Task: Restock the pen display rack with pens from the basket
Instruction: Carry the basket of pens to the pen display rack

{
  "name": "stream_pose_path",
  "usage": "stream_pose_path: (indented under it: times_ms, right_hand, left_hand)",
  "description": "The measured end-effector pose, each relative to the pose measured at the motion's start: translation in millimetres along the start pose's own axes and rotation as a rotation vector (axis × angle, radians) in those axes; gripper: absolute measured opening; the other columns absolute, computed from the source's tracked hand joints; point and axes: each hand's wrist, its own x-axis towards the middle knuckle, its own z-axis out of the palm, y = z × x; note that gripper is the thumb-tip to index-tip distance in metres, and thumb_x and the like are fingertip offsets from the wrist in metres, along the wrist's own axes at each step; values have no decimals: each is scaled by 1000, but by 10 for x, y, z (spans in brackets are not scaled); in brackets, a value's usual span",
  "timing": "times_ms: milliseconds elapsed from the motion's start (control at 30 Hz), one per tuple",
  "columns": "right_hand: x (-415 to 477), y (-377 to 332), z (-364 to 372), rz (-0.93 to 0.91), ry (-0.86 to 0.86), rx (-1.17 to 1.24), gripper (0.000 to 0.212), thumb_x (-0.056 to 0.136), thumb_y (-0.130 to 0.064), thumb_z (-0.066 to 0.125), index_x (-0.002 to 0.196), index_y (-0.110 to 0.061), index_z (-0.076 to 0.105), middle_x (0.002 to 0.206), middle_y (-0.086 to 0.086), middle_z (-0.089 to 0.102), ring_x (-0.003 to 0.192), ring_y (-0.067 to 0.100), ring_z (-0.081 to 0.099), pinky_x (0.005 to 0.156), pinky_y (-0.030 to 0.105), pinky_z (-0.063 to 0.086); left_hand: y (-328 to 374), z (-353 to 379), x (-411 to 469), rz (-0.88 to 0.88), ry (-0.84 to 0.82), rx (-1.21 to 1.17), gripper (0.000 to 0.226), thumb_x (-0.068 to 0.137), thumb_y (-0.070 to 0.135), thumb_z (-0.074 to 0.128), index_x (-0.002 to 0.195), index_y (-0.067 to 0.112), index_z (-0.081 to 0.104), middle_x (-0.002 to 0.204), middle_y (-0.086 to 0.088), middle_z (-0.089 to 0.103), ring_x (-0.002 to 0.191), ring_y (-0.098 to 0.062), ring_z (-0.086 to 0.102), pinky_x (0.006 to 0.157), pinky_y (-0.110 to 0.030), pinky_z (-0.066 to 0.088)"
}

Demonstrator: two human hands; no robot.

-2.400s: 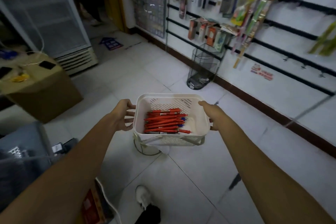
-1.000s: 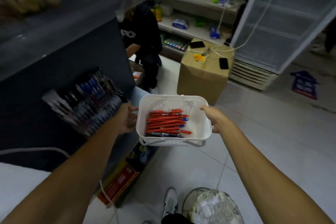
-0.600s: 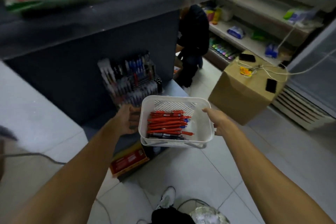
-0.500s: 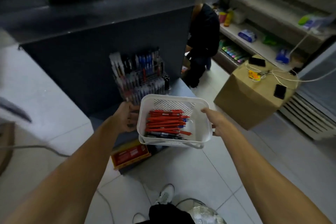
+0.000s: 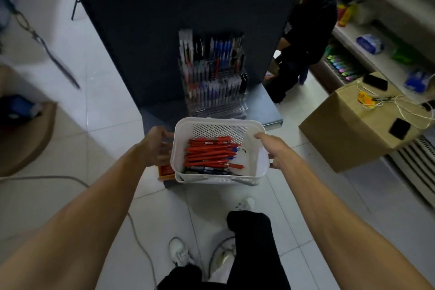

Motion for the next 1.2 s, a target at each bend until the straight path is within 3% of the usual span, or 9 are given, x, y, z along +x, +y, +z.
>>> stream_pose_path:
  times_ms: [167,300,400,567,633,767,967,1133,1200]
  right_hand:
    - [337,120,92,29,-45,-71,38,96,-29,54,126,-6,55,107,14,65,74,21,58,66,34,49]
    - [871,384,169,41,-129,-55,21,98,-24,52,115,-12,53,81,5,60,68,19,57,51,31,44]
    - [1314,641,250,31,-169,-69,31,96,-25,56,123,-9,54,88,7,64,73,20,61,53,32,46]
    - [2066,1227,402,32,-178,-95,38,96,-26,57,129,-8,51,95,8,65,72,20,61,49,31,45]
    - [2344,1416,474,32,-184,-109,39,96,-28,57,128,-7,52,104,11,65,75,23,63,55,35,50]
    - [2972,1856,692,30,-195,-140,35,93,-31,59,119,-6,58,109,17,69,95,36,68,88,54,55]
    - [4164,2595,1037,19,-247,-133,65,74,-46,67,125,-8,57,118,16,66,102,35,65,93,53,53]
    - [4884,3074,1216,61,-239,-156,68,70,-52,70,121,-7,63,120,15,66,107,35,64,95,53,52]
    - [4947,3148,1297,79,-250,-175,60,81,-50,66,123,-8,61,123,13,64,111,34,61,96,50,50]
  left_hand:
    - [-281,-13,249,-34,32,-50,20,87,22,40,91,13,57,91,-11,54,85,-24,50,70,-37,45]
    - [-621,-15,780,-34,88,-62,24,87,25,39,87,14,61,93,-13,53,88,-26,49,74,-38,45]
    - [-849,65,1129,0,115,-49,19,87,23,44,90,11,58,91,-13,57,83,-25,53,70,-37,48]
    - [-1358,280,1695,-19,55,-71,11,68,13,46,77,17,52,73,-8,49,67,-18,46,66,-30,45]
    - [-1584,336,1913,-31,78,-91,7,76,13,45,80,16,51,77,-9,52,72,-20,50,68,-31,50]
    - [-2116,444,2450,-72,141,-135,22,79,13,43,96,11,56,82,-9,59,80,-24,59,65,-37,51]
    - [-2784,664,3307,-90,236,-154,32,75,17,42,102,11,58,102,-14,65,89,-29,61,72,-40,52]
    - [-3154,798,4030,-124,248,-136,27,78,16,40,98,7,57,94,-15,64,87,-30,60,73,-39,50]
    - [-3296,819,4252,-133,235,-122,22,80,16,40,92,8,56,92,-15,63,87,-30,59,74,-40,50]
